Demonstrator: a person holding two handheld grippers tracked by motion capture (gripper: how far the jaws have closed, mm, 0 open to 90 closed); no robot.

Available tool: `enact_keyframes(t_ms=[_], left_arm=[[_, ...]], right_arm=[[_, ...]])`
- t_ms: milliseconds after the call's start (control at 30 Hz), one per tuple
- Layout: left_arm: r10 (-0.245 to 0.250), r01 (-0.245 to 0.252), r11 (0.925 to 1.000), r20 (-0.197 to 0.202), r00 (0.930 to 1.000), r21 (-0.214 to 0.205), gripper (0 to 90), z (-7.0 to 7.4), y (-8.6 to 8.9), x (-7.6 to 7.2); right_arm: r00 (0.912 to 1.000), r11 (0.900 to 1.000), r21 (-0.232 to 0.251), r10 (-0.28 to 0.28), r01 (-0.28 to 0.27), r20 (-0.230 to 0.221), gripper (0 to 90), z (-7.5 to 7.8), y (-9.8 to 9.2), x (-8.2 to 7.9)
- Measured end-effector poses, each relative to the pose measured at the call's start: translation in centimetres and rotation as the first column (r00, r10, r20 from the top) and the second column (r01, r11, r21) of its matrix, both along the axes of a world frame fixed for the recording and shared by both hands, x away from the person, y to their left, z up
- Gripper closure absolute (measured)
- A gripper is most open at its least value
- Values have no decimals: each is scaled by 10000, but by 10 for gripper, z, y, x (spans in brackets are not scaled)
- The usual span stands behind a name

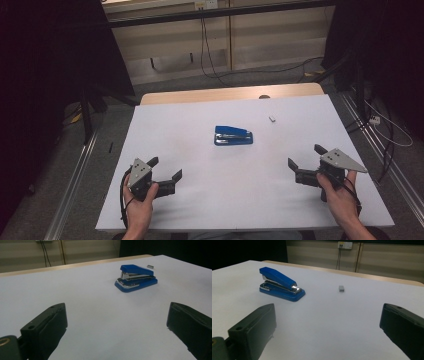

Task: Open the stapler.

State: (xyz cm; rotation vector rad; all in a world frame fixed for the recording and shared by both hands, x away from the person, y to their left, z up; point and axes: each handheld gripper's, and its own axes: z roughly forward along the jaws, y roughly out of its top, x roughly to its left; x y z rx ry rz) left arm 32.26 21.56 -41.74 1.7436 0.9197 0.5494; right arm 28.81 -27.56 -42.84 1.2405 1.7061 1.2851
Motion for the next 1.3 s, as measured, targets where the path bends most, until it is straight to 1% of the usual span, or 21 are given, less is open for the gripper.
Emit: enact_keyframes(t_ms=[100,200,267,300,333,367,400,433,467,500,600,633,733,867,900,967,1033,1067,1100,1133,1300], left_arm=[[8,-8,9999,-11,10000,110,34,0,-2,1],[32,-31,10000,-18,10000,90,39,0,-3,2],[-2,3,9998,-58,10000,185,39,0,-6,3],[-92,94,9998,-118,9999,185,40,0,-9,4],[-92,94,9998,-118,9999,185,41,0,-9,4],[-240,246,9991,-157,9996,356,45,0,-12,6],[-325,331,9988,-174,9993,353,49,0,-13,7],[-405,411,9986,-184,9990,340,50,0,-15,7],[-432,442,9980,-218,9988,453,50,0,-17,7],[-464,475,9978,-239,9986,464,51,-1,-19,8],[-570,585,9972,-350,9978,455,52,-1,-22,9],[-722,739,9963,-395,9966,439,52,-1,-25,10],[-762,777,9959,-335,9965,459,47,0,-29,11],[-874,883,9956,-293,9957,325,43,3,-31,15],[-852,863,9955,-293,9959,386,42,4,-31,15],[-925,936,9951,-328,9952,322,42,4,-32,17],[-939,949,9948,-261,9952,377,40,4,-33,19],[-999,1007,9942,-236,9947,366,39,4,-33,20],[-1043,1047,9936,-106,9945,420,39,5,-35,22],[-1043,1047,9936,-106,9945,420,39,5,-35,22],[-1161,1164,9929,-124,9932,248,38,6,-43,31]], right_arm=[[10000,10000,-11,57,-57,31,2,0,2,1],[9999,9999,6,101,-101,50,1,1,4,2],[9999,9999,-13,148,-148,83,4,2,6,3],[9995,9996,-6,297,-297,53,8,2,8,5],[9995,9996,-6,297,-297,53,8,2,8,5],[9994,9994,-50,343,-343,18,15,2,11,6],[9992,9992,-41,401,-401,10,15,2,12,7],[9990,9990,-103,440,-440,18,15,2,13,7],[9986,9985,-183,522,-521,2,15,3,14,7],[9983,9981,-227,578,-577,68,16,4,15,8],[9962,9958,-301,864,-860,129,16,6,19,9],[9957,9954,-291,913,-907,176,17,6,19,10],[9941,9943,-185,1057,-1053,256,29,8,24,15],[9894,9902,-111,1392,-1389,414,31,11,33,22],[9894,9902,-93,1394,-1391,414,36,11,35,24],[9875,9882,-40,1530,-1530,380,35,11,38,26],[9863,9869,-91,1613,-1611,346,39,10,40,29],[9857,9862,-34,1653,-1653,332,40,10,41,30],[9853,9858,29,1675,-1677,333,46,10,43,32],[9853,9858,29,1675,-1677,333,46,10,43,32],[9802,9807,144,1942,-1949,381,74,13,49,39]])
